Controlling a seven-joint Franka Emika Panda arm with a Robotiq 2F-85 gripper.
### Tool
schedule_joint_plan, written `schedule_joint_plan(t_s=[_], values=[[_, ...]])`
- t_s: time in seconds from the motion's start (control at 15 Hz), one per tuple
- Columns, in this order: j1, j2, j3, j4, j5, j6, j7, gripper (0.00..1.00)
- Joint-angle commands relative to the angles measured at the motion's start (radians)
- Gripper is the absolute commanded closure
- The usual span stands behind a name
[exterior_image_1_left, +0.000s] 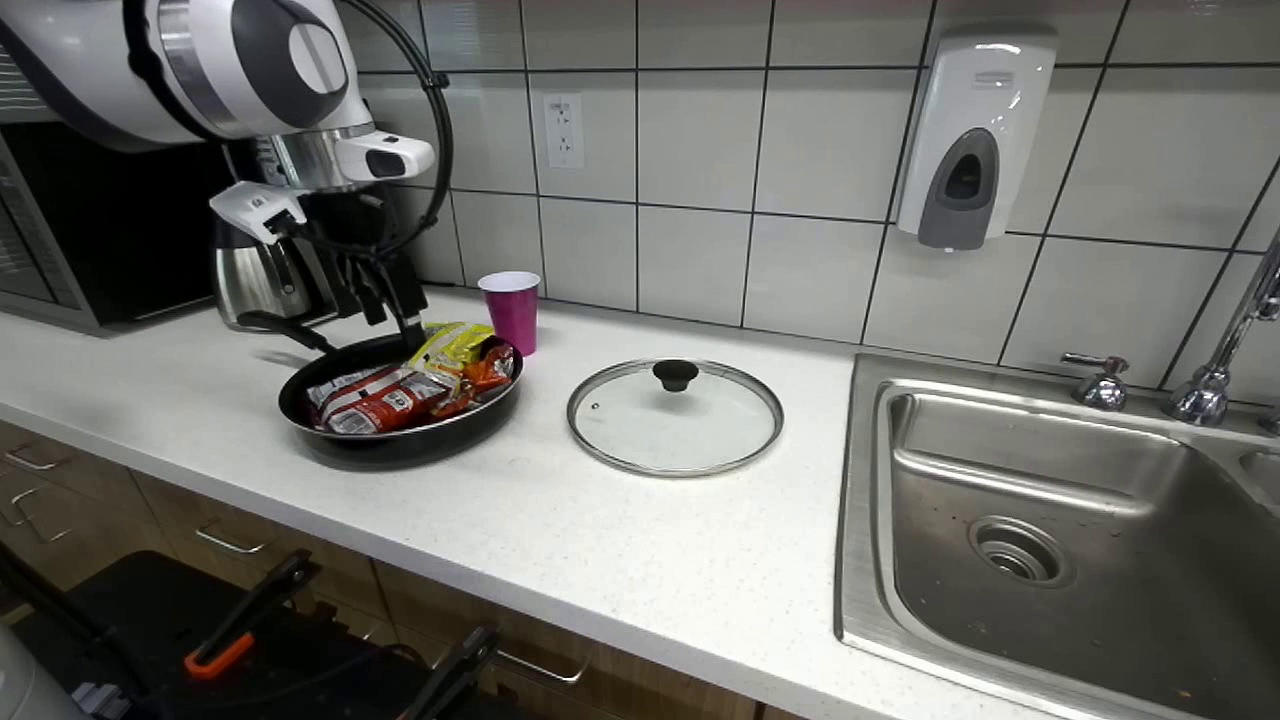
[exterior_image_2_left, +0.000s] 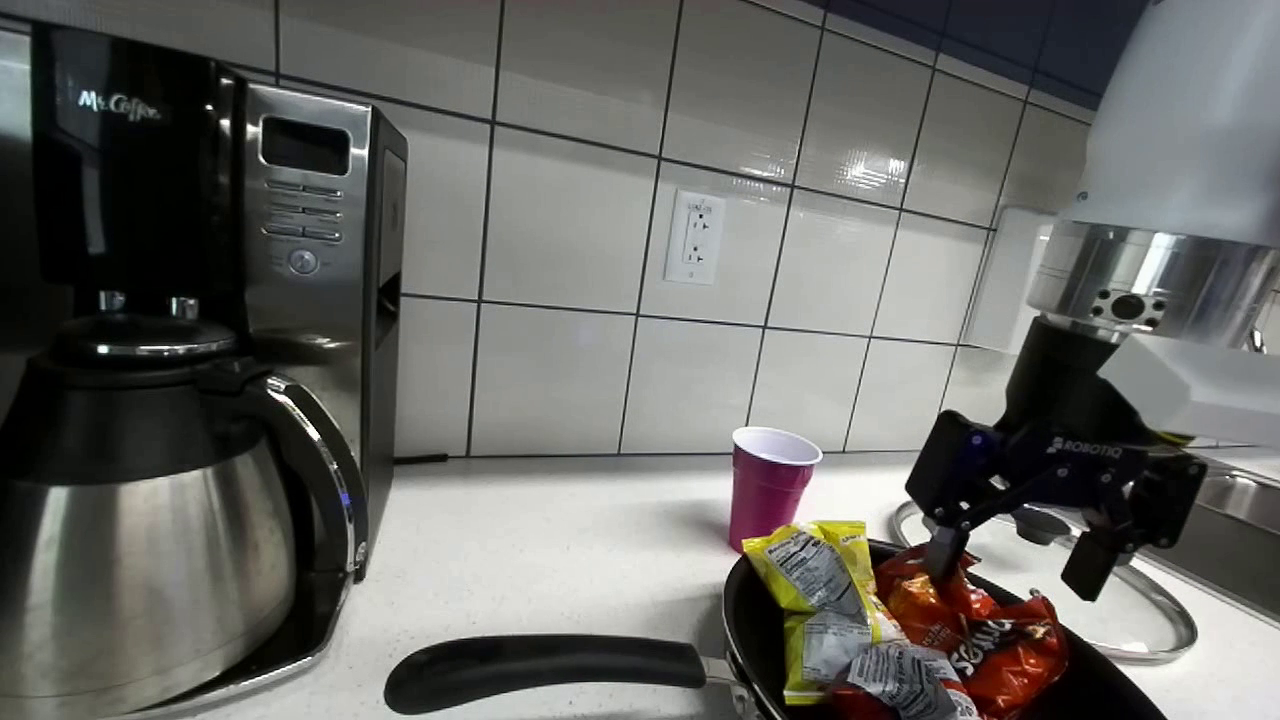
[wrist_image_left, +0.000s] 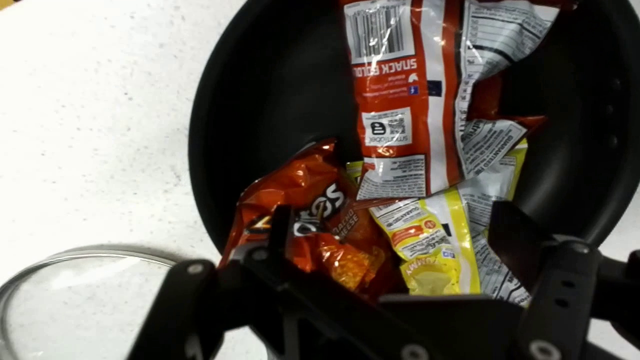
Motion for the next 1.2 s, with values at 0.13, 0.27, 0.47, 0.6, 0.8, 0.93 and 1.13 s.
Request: schedule_joint_plan(t_s=[0.13, 0.27, 0.47, 0.6, 0.8, 0.93, 1.13], values=[[-0.089, -0.098, -0.023, -0.09, -0.015, 0.036, -0.085, 0.0], [-0.12, -0.111, -0.036, -0.105, -0.019, 0.047, -0.115, 0.0], [-0.155, -0.129, -0.053, -0.122, -0.006, 0.063, -0.167, 0.0], [-0.158, -0.083, -0.035, -0.086, 0.01, 0.045, -0.15, 0.0], [-0.166, -0.092, -0.038, -0.089, 0.01, 0.048, -0.171, 0.0], [-0.167, -0.093, -0.038, -0.09, 0.01, 0.049, -0.171, 0.0], [-0.167, -0.093, -0.038, -0.091, 0.01, 0.05, -0.172, 0.0]])
